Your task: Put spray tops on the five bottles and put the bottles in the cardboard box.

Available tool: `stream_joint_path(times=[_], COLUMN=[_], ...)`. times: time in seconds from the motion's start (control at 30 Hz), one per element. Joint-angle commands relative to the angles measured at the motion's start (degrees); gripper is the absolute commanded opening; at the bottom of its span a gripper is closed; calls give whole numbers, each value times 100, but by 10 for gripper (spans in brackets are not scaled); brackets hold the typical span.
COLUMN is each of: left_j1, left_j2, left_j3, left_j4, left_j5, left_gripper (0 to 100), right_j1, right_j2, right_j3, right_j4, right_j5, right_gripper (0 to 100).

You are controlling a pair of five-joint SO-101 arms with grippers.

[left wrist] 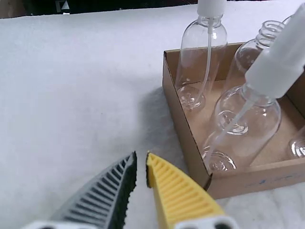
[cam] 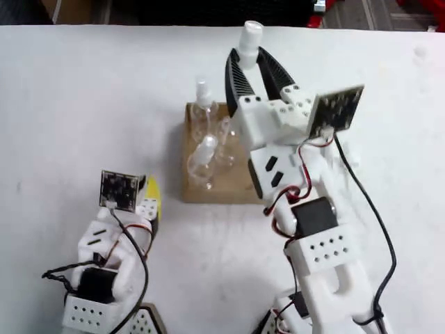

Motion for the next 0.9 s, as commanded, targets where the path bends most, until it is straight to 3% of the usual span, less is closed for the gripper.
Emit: stream_joint_path(times=[0.0,0.3,0.87], left_j1=[-13,-13,-13], left_j2=[-48,-48,-48], left_j3=[-141,-141,-141], left_j4=[-158,-158,-167], left_j5=[-70,-70,-70], left_gripper=[42,42,42], right_j1=[-4,418,505], right_j2=[277,1798,2519], right_j3=[88,97,-18], right_j4=[-752,-2554,-2853], right_j5=[352,404,404], right_gripper=[15,15,15])
